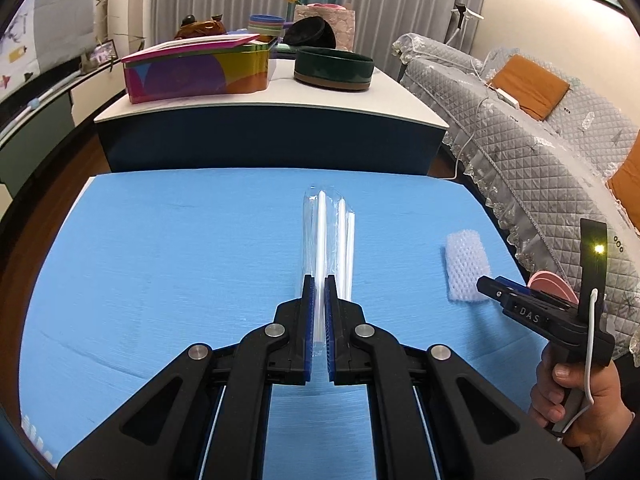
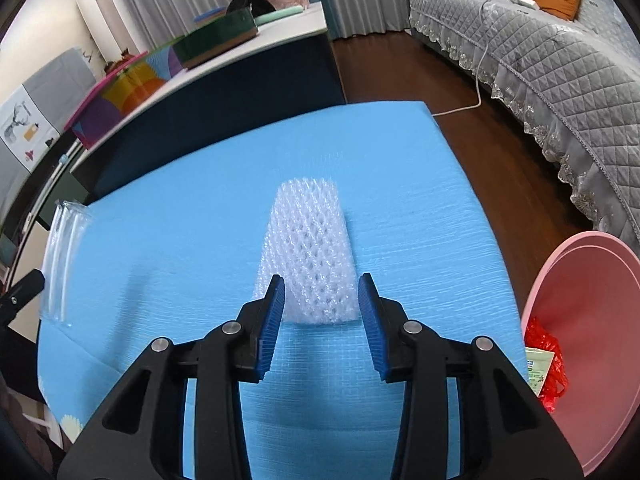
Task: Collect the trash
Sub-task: 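Carry the plastic pack and foam net over the pink bin and open both tools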
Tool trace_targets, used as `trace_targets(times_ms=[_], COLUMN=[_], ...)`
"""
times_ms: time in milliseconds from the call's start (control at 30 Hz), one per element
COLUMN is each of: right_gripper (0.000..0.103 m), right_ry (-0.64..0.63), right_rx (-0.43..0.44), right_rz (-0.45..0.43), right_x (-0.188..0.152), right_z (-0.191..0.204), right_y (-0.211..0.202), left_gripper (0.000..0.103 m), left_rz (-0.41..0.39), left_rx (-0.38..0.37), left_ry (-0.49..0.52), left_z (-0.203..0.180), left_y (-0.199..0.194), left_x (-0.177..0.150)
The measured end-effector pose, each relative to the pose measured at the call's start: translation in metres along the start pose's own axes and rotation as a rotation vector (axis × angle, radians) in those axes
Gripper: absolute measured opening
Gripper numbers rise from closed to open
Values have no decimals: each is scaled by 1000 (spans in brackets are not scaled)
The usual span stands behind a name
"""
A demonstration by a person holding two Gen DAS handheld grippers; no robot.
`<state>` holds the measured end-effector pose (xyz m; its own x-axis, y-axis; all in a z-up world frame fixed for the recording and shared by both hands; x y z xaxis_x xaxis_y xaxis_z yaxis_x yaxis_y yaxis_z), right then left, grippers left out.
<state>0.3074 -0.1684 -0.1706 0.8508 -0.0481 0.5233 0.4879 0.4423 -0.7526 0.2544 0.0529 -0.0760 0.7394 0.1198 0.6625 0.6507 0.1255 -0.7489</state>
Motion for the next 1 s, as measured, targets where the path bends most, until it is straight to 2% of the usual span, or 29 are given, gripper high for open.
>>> trace_targets(times_ms=[67,133,333,500,600,733,1000], right_gripper=[17,13,11,12,12,11,12], right_ry=[-19,-46,-133,-129,-104,-175,-197], right_rx=[5,10,-3,-2,11,-5,-55], right_rz=[11,9,-34,-62,-76,-119,-173], right_x=[-2,-4,-2,0,1,2,3], right_z=[4,10,22,19,14,20,5], right_y=[3,2,-17,-35,-42,-56,-90], left_gripper=[5,5,5,5,5,5,5], left_rz=[4,3,-13,-8,-37,-64,-88], left_rx=[2,2,8,1,-13,-19,-65], left_ry=[-6,-11,-4,-12,7,50,55], left_z=[1,1,-6,-13,-23,-39,-70], left_y=[1,0,-3,-7,-15,-19,-25], left_x=[-1,0,2,2,5,6,10])
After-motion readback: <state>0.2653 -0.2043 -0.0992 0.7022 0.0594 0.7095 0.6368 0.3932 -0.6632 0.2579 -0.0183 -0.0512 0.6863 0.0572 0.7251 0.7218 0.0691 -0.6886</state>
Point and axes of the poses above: each gripper's, at about its wrist camera, not at the fingertips, and y roughly the way its jaws point, z to its left, x to its top, the point moved 10 cm from there along y, roughly the way its jaws point, and after that the axes turned 11 degrees about x, right-handed, at the moved point
